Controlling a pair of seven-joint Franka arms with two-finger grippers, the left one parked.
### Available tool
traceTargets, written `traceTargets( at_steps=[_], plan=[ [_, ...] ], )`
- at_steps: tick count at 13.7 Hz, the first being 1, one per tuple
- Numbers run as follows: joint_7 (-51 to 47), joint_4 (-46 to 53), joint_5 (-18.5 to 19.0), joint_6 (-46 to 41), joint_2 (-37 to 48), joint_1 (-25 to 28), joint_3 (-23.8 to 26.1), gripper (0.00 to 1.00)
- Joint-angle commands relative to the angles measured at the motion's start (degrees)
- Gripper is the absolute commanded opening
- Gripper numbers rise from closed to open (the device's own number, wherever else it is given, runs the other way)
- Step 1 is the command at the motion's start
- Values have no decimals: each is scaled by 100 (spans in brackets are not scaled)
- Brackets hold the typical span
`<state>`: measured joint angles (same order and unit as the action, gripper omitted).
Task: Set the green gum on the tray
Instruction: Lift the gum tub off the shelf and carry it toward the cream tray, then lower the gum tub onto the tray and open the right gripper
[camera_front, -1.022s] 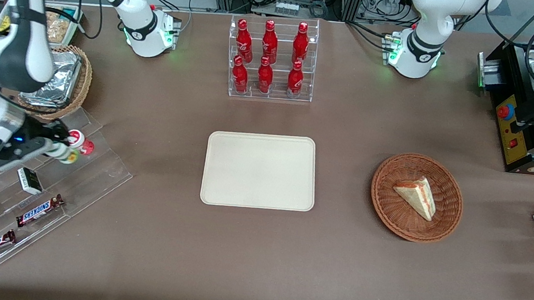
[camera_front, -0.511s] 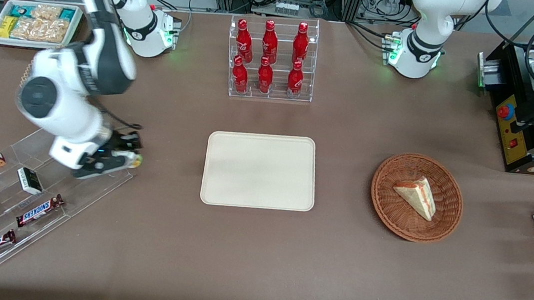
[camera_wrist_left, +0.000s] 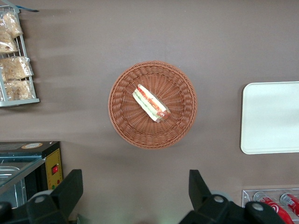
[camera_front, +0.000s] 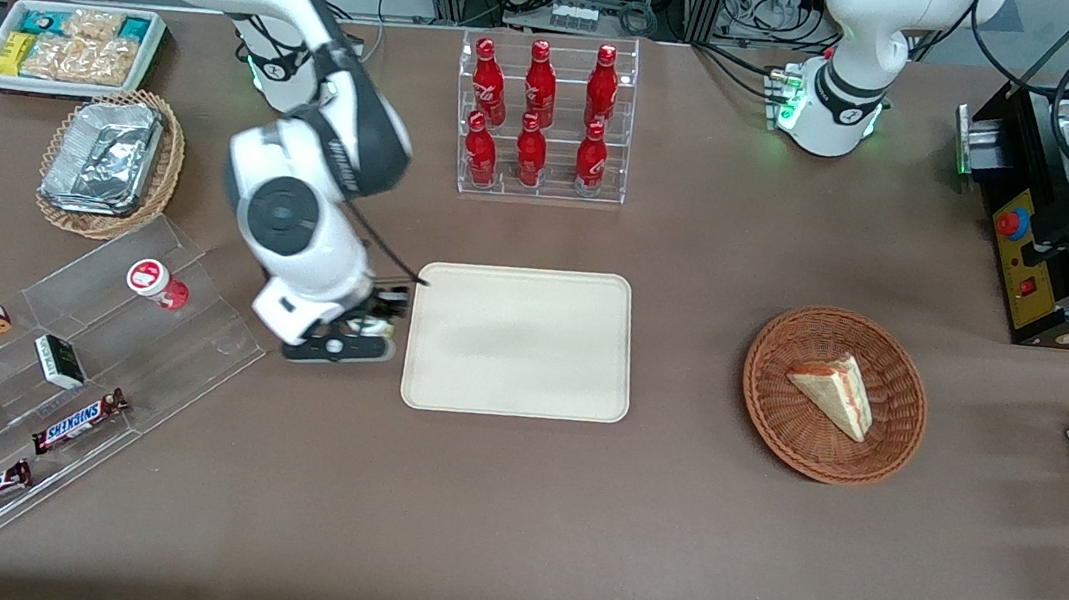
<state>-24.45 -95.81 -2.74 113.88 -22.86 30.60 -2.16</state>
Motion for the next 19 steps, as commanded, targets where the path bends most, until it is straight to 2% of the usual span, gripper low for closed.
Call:
traceTargets(
  at_steps=[1,4,9,12,19],
  plan=[
    [-682,877,-262,-112,-709,304,-56,0],
    [-1403,1328,-262,45,-1167,630,-56,0],
    [-2107,1346,-271,862,-1580,1017,-56,0],
    [-2319,1346,-271,1240,-1835,1175,-56,0],
    [-2565,1337,-376,1470,-2091,1299,-56,0]
  ],
)
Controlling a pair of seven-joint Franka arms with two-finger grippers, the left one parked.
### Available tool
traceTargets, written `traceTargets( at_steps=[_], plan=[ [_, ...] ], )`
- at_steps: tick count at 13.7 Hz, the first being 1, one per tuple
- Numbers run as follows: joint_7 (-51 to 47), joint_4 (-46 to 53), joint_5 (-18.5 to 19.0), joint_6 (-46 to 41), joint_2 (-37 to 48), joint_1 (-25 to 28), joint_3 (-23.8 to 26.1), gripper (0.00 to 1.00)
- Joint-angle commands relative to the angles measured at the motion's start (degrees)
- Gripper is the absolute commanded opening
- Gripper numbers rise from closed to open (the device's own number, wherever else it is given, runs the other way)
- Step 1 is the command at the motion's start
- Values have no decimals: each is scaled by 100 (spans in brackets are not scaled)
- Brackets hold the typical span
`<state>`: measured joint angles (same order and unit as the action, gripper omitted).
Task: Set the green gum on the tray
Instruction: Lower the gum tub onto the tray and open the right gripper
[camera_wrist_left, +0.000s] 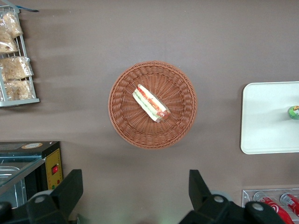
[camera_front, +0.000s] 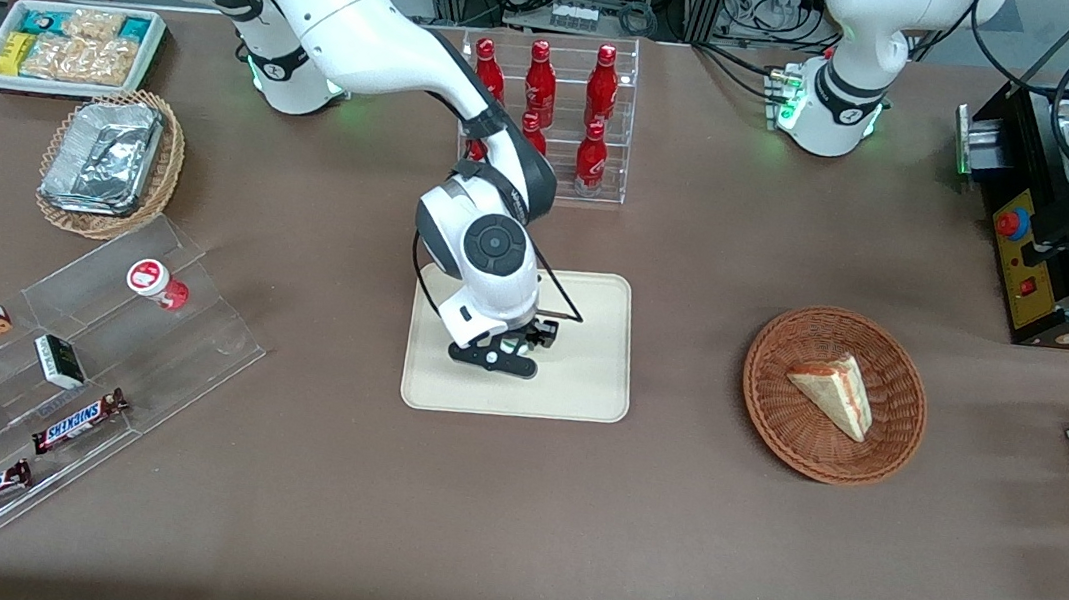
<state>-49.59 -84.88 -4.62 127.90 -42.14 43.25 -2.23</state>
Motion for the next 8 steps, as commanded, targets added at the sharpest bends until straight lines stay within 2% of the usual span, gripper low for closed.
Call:
traceTargets(
  at_steps=[1,2,3,4,8],
  plan=[
    [-42,244,-189,77,-180,34,-49,0],
    [1,244,-197,77,-189,25,-49,14],
    [19,244,-189,77,-206,25,-49,66],
    [19,244,-189,86,-224,25,-49,100],
    [19,226,-171,86,-233,43,-49,100]
  ],
)
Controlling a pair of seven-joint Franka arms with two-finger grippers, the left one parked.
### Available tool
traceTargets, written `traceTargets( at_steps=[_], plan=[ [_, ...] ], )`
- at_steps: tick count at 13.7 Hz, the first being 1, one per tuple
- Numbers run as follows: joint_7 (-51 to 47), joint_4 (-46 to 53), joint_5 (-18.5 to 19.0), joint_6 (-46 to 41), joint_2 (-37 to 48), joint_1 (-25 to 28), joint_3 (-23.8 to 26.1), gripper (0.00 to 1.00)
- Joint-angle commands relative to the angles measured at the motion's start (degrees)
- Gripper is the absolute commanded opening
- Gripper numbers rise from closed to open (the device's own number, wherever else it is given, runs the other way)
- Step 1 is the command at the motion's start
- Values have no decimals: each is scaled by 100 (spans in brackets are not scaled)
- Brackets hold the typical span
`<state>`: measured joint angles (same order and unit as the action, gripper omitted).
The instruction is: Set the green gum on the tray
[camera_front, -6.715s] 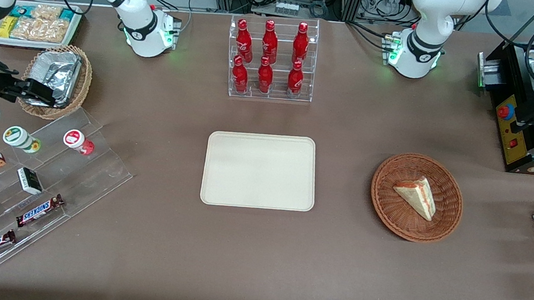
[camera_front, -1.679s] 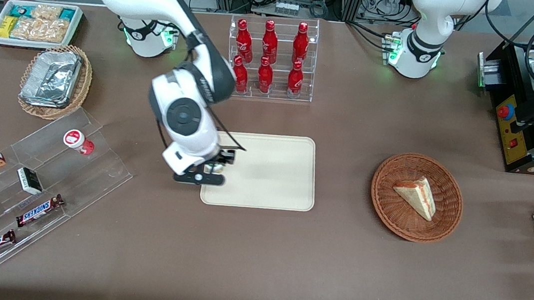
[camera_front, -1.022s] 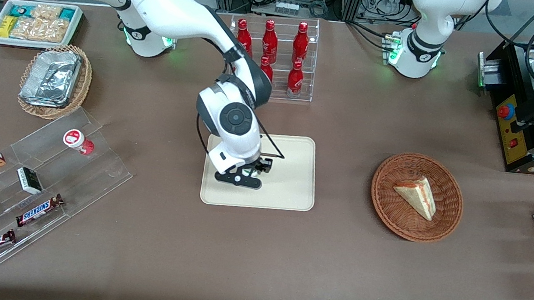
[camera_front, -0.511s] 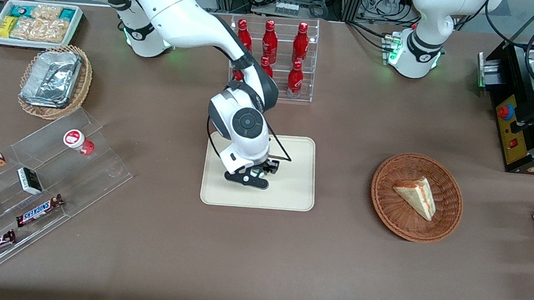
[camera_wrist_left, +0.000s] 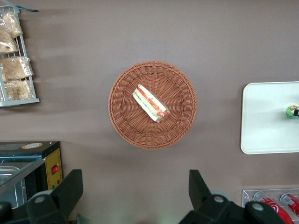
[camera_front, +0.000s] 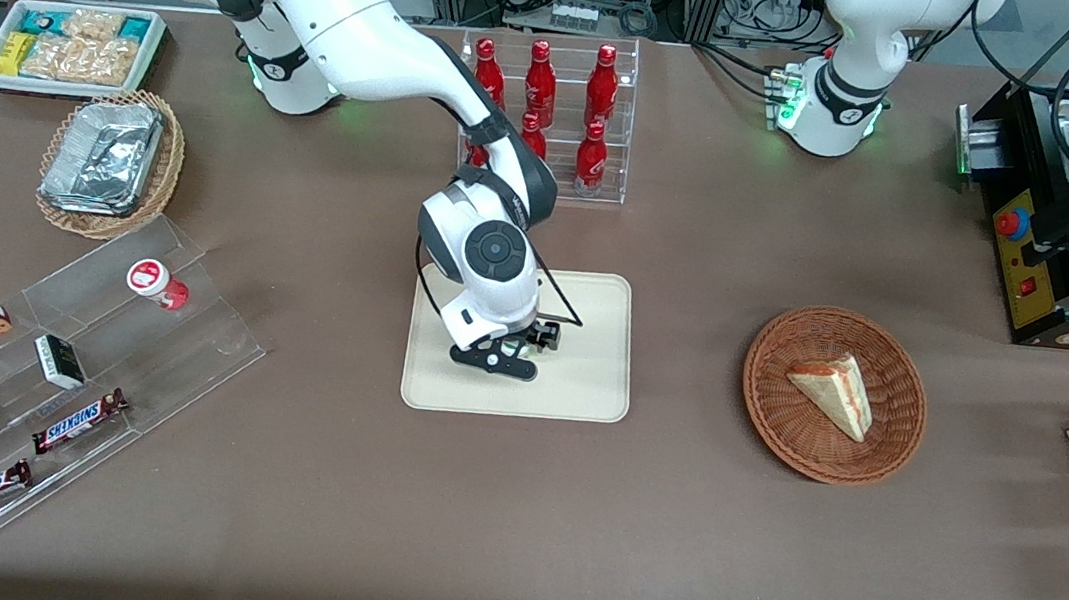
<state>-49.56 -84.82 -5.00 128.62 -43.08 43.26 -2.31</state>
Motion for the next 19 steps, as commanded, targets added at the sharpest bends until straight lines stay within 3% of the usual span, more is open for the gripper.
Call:
traceTargets(
  at_steps=[1,9,14,19],
  plan=[
    [26,220,-124,5,-122,42,-41,100],
    [393,211,-54,-196,151,25,-50,100],
    [1033,211,-54,-1276,774,-98,-112,100],
    [2150,220,-54,-2287,1328,-695,-112,100]
  ],
)
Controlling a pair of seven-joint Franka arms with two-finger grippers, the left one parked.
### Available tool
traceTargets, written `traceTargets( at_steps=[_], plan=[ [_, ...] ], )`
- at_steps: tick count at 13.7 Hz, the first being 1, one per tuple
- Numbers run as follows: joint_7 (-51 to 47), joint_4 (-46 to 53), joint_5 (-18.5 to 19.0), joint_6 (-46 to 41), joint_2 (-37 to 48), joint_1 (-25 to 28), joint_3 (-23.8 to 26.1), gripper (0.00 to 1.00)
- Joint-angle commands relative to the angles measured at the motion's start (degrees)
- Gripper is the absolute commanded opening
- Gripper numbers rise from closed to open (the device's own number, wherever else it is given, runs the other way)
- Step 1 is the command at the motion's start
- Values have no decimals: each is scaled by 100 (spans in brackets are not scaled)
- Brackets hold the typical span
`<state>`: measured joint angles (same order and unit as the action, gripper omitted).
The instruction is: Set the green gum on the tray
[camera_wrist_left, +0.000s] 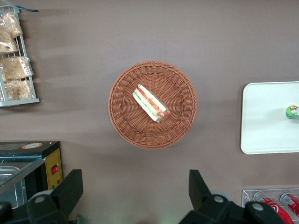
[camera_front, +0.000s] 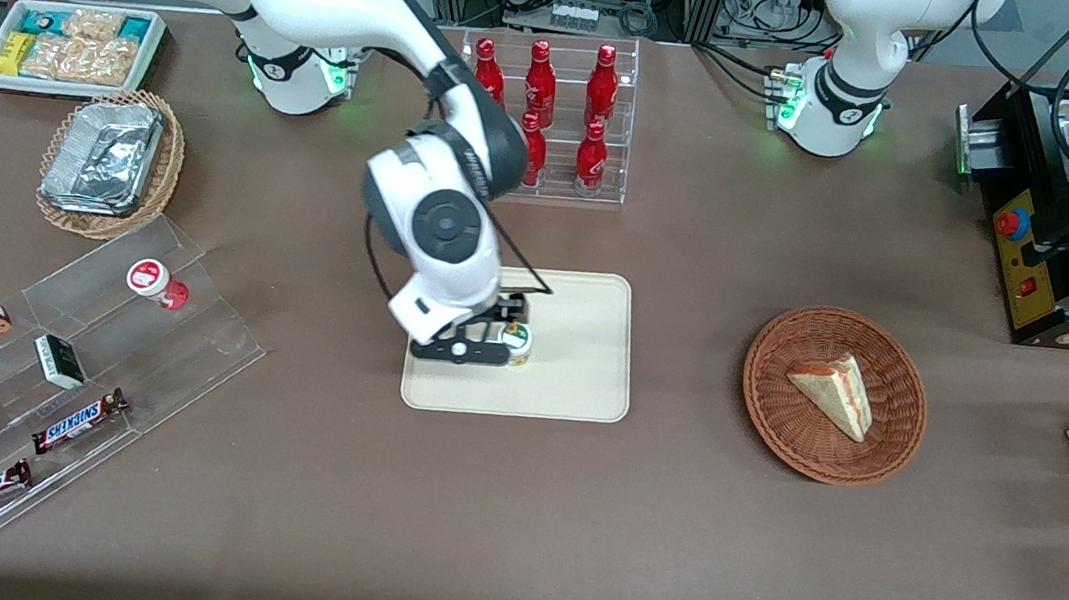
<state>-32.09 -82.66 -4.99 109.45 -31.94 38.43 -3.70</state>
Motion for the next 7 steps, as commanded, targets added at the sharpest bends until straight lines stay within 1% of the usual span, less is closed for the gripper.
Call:
traceTargets(
  at_steps=[1,4,5,7],
  plan=[
    [614,4,-54,-502,267,-344,28,100],
    [1369,-22,-55,-758,504,-835,36,100],
    [1659,-135,-54,-767,661,-916,36,100],
    [1829,-338,-54,-793,882,-1301,36,100]
  ],
)
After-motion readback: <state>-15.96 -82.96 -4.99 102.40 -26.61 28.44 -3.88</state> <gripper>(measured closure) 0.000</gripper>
